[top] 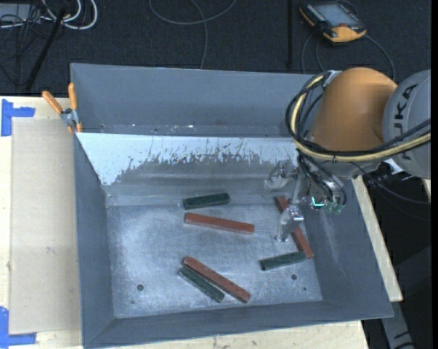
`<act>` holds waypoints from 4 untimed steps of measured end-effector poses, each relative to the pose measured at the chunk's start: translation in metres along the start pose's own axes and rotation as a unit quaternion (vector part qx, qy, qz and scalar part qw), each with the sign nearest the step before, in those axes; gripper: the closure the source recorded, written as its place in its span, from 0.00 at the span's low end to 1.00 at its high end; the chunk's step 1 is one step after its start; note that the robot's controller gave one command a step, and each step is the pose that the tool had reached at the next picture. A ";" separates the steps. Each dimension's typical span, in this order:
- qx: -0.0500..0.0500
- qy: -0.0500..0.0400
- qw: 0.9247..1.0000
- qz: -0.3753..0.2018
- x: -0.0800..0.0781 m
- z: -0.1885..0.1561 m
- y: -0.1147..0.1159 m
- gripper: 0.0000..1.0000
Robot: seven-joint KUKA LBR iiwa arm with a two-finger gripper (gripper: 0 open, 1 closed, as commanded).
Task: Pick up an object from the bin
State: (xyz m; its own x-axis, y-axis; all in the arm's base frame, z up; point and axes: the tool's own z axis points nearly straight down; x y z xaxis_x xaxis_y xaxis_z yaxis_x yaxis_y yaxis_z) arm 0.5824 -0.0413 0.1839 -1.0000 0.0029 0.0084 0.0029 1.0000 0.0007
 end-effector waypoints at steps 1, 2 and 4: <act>0.000 -0.004 1.000 0.000 -0.002 -0.004 0.000 0.00; 0.001 -0.008 1.000 -0.008 -0.012 0.036 0.006 0.00; 0.000 -0.011 1.000 -0.014 -0.005 0.108 0.027 1.00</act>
Offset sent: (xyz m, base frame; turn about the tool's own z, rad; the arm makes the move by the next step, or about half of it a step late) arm 0.0233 0.0212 -0.1139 -0.0446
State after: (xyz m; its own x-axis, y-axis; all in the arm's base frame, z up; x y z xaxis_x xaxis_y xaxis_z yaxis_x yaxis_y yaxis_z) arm 0.5863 -0.0141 0.0763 -0.9996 -0.0245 -0.0141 -0.0245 0.9997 -0.0003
